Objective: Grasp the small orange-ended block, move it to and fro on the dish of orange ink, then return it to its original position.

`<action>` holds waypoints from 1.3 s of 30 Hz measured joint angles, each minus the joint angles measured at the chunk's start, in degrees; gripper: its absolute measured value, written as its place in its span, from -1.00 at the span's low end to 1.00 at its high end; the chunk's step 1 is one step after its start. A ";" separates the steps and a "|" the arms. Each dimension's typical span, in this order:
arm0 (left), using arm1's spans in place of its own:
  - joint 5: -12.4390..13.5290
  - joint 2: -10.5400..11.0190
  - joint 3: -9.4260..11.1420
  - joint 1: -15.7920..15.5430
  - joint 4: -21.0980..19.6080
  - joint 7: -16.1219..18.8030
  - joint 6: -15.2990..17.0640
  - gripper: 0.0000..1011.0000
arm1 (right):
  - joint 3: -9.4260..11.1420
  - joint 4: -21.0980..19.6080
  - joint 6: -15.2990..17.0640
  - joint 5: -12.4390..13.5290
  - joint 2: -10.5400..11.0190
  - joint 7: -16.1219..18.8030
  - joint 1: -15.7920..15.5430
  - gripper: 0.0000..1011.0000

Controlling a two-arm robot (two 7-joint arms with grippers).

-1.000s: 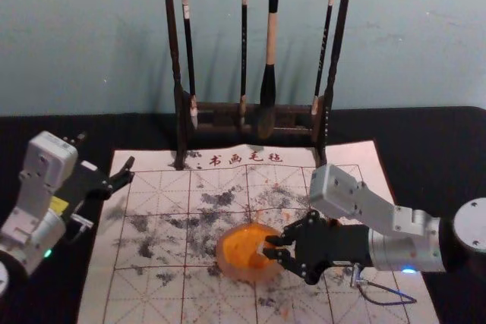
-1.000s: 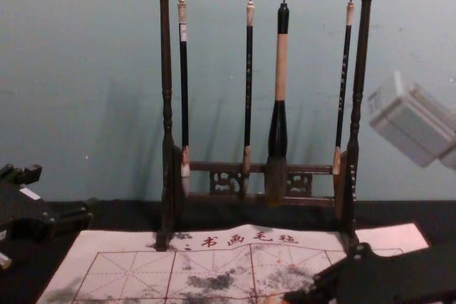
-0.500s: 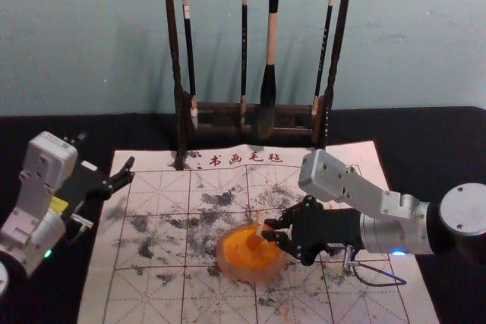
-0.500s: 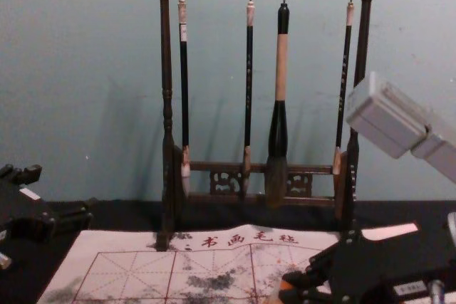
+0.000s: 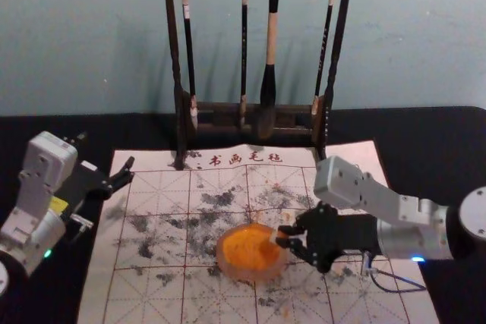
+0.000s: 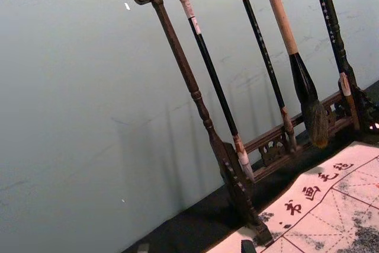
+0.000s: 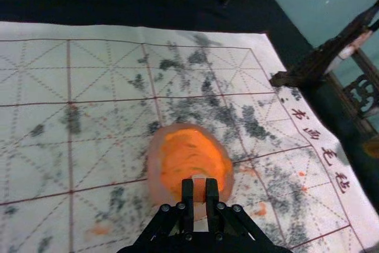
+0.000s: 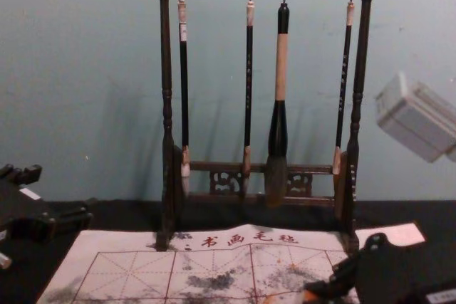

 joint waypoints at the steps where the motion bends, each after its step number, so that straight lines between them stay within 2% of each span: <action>1: 0.00 0.00 0.00 0.00 0.00 0.00 0.00 0.98 | 0.01 -0.78 0.08 0.09 0.52 0.21 -0.37 -0.82; 6: 0.00 0.00 0.00 0.00 0.00 0.00 0.00 0.98 | -0.21 -2.86 0.17 0.37 1.73 1.00 -1.27 -0.82; 12: 0.00 0.00 0.00 0.00 0.00 0.00 0.00 0.98 | -0.90 -3.48 0.40 0.34 1.49 1.34 -1.25 -0.82; 21: 0.00 0.00 0.00 0.00 0.00 0.00 0.00 0.98 | -2.18 -0.76 0.90 -1.03 -1.36 0.65 0.92 -0.82; 29: 0.00 0.00 0.00 0.00 0.00 0.00 0.00 0.98 | -2.01 1.91 1.38 -1.98 -3.02 -0.48 2.39 -0.82; 35: 0.00 0.00 0.00 0.00 0.00 0.00 0.00 0.98 | -1.16 1.98 1.71 -2.04 -2.67 -0.81 2.32 -0.82; 39: 0.00 0.00 0.00 0.00 0.00 0.00 0.00 0.98 | -0.49 0.69 1.94 -1.76 -1.44 -0.76 1.50 -0.82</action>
